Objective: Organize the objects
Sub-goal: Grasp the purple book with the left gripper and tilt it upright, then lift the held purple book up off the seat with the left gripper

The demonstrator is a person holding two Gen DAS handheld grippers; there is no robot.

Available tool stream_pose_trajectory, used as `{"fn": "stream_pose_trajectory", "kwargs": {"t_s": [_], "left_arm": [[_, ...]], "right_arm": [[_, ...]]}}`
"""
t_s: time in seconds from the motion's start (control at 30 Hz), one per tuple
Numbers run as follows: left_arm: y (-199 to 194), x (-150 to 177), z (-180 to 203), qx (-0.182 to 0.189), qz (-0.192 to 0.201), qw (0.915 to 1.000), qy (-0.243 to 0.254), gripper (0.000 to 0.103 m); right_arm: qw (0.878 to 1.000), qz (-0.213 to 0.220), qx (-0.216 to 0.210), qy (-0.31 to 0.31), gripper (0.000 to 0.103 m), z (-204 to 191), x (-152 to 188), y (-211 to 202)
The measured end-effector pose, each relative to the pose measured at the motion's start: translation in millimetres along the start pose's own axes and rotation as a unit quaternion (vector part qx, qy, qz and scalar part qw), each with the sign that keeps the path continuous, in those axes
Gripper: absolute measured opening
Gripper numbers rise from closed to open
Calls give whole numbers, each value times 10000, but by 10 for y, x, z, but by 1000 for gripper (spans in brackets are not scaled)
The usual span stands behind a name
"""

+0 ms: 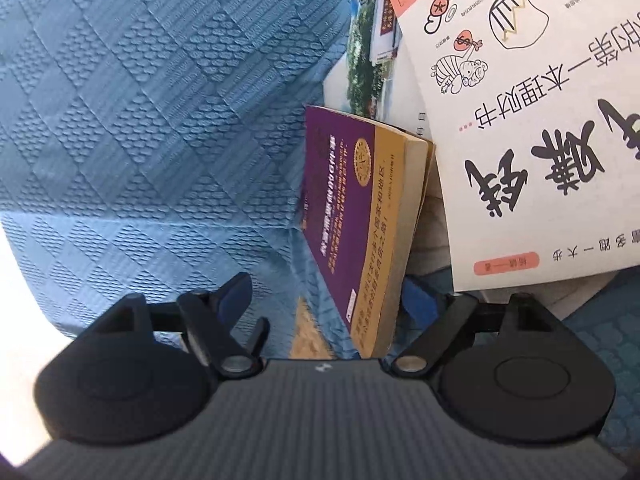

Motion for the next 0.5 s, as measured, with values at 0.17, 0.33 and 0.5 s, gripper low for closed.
{"fn": "stream_pose_trajectory", "kwargs": {"t_s": [0.17, 0.33, 0.5], "left_arm": [[62, 24, -33, 86, -58, 9998, -180, 68], [182, 20, 31, 209, -138, 9996, -115, 47], [281, 51, 62, 120, -261, 9996, -55, 19]], "right_arm": [[9984, 57, -533, 156, 85, -110, -6, -112], [9982, 56, -587, 134, 85, -163, 12, -114], [9984, 48, -543, 179, 85, -147, 39, -87]]}}
Point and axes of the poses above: each gripper's, at about its wrist camera, not at the fingertips, and y roughly the way its jaws point, z to its right, x to its underside, the point moved 10 cm from there along y, roughly the way its jaws point, and after that the axes turned 1 degree about x, right-handed, at the moved point
